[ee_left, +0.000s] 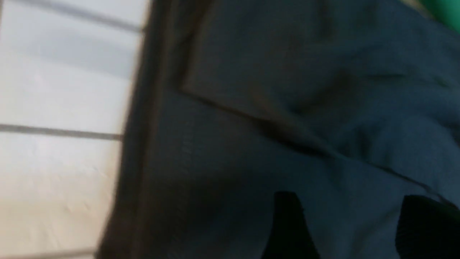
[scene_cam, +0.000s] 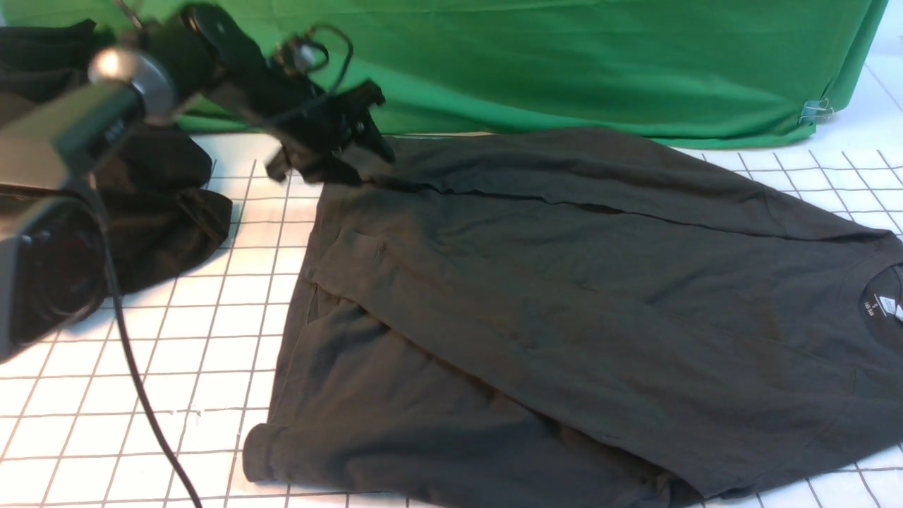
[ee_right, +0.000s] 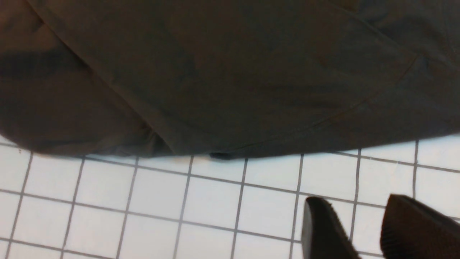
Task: Fold a long-sleeved shirt over a white checkered tablecloth.
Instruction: 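Grab the top left corner of the dark shirt with the left gripper, then fold the left side of the dark shirt inward over its body with the left gripper, then grasp the near edge of the shirt at its hem and shoulder corners, then fold the black garment in half by bringing its near edge over to the far edge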
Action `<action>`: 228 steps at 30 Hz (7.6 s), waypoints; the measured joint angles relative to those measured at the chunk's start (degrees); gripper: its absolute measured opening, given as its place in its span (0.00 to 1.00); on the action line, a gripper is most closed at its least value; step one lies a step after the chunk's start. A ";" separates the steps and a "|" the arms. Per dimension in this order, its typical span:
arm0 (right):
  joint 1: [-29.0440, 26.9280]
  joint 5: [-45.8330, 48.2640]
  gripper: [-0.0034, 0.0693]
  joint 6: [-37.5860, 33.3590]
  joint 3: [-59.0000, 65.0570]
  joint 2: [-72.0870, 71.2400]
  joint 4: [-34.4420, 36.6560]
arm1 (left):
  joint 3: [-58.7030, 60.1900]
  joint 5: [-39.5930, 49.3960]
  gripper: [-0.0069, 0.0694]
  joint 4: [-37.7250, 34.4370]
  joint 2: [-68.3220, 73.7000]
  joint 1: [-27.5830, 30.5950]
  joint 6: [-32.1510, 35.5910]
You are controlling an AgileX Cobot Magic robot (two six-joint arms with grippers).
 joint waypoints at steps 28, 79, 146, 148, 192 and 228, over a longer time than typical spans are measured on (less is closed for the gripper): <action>0.00 0.10 0.38 1.59 0.00 0.00 0.00 | -0.57 -15.60 0.43 -3.89 5.54 0.07 -11.12; 0.00 -0.77 0.38 1.76 0.00 0.00 -0.06 | 42.09 16.24 0.69 19.27 -33.67 -8.96 -0.54; 50.62 -7.40 0.71 8.45 -7.90 46.33 -25.89 | 73.82 13.80 0.12 28.39 -49.37 -8.91 3.30; 50.62 -7.40 0.70 8.69 -7.90 47.53 -26.80 | 73.82 13.59 0.12 27.82 -49.37 -8.91 3.30; 36.53 -2.38 0.09 8.92 -14.41 32.80 -22.68 | 62.81 15.61 0.12 16.20 -61.92 1.05 3.74; 20.82 -10.43 0.28 -3.85 -63.89 79.65 -26.53 | 15.42 4.58 0.13 11.24 -10.03 5.50 3.34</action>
